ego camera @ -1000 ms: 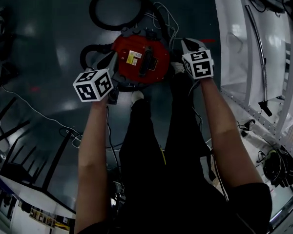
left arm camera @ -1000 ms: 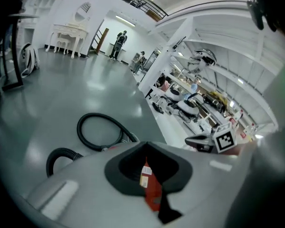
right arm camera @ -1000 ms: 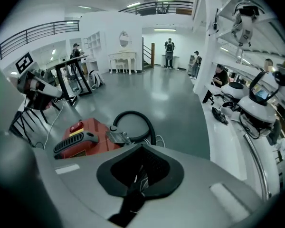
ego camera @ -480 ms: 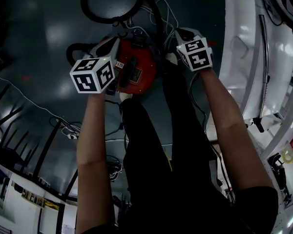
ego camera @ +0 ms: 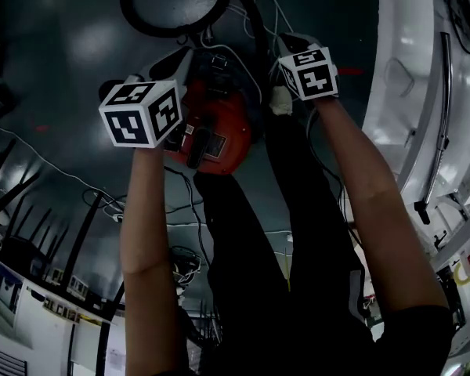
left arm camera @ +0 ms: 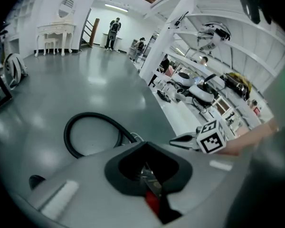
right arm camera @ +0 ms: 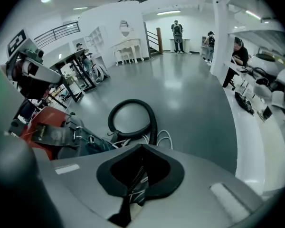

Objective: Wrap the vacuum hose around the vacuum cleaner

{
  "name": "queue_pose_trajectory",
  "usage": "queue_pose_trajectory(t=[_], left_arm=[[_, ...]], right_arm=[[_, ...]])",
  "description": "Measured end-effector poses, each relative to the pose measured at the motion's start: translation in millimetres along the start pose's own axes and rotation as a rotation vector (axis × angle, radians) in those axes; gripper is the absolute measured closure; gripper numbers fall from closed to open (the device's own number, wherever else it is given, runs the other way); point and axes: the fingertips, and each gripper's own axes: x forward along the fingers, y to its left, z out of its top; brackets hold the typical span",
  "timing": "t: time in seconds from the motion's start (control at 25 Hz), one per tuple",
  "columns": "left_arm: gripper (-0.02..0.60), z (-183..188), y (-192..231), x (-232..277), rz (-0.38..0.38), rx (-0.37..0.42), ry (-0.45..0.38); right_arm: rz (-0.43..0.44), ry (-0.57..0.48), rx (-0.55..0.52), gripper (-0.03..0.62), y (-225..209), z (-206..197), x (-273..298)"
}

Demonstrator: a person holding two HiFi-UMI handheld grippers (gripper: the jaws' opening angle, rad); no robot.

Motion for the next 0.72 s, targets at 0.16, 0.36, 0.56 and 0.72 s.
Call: queue_pose_trajectory(t=[0.16,0.36,0.56,0.72], left_arm=[[0.572,4,15,25,-0.004,0.010,-0.007],[0.572,9,42,43,0.031,0.011,-0.071],[0.572,8,78,48,0.059,-0.019,-0.093],[0.572,10,96,58,0.016,-0.047,-0.092]], right_arm=[[0.029,0.043,0.015,0.594,-3,-17,41],[0.064,0.073,-0.058,0.588,4,-28,82],[0.107,0.061,-0.125,0.586,17,-19,112],[0.140,0.044,-0.197,0.586,33,-6,137]])
